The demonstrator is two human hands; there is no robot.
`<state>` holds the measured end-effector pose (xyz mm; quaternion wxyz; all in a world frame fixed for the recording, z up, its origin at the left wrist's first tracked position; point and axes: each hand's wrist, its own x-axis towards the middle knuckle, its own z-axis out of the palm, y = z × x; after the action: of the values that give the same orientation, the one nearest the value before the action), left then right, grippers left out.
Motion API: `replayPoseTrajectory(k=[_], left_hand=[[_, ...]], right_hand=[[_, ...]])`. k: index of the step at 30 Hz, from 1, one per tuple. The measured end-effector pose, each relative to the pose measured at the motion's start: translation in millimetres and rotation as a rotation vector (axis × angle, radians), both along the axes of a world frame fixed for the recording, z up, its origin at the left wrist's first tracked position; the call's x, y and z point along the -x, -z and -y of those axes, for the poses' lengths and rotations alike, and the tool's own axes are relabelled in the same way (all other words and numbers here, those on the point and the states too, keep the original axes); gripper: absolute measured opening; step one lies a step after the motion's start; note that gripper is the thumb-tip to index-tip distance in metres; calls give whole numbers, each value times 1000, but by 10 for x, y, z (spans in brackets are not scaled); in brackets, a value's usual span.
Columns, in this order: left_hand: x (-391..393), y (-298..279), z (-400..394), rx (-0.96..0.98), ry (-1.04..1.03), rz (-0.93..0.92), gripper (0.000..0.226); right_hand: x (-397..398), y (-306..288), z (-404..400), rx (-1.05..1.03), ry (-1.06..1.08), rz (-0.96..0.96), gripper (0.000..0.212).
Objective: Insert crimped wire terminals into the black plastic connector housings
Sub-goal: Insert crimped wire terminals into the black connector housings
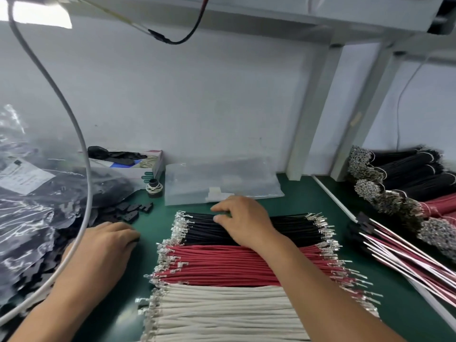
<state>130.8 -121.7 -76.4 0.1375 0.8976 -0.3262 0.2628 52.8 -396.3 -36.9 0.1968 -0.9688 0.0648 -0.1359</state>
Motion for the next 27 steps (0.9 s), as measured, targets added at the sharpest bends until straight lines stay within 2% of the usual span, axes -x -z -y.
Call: replayPoseTrajectory(k=[4,11,16,18,20,24,27], left_hand=[[30,36,35,49,37,6,29],[34,81,49,42,18,-58,24],[47,62,34,43,18,-84,29],[86,28,56,86,-2,-94,34],[123,-9,82,158,-8,-108,29],[147,-50,97,330,41,-145,21],[175,-47,126,482,106,-214,20]], right_hand=[[-147,102,-49,21,4,-69,22],[-83,110,-20,302,-54,80,18],[-42,67,29,176,-124,18,12],[-45,61,40,179,-108,22,9],[-35,62,47,196,-111,28,9],[79,-63,50,366,-124,176,14],[248,-241,-8,481,-124,383,31]])
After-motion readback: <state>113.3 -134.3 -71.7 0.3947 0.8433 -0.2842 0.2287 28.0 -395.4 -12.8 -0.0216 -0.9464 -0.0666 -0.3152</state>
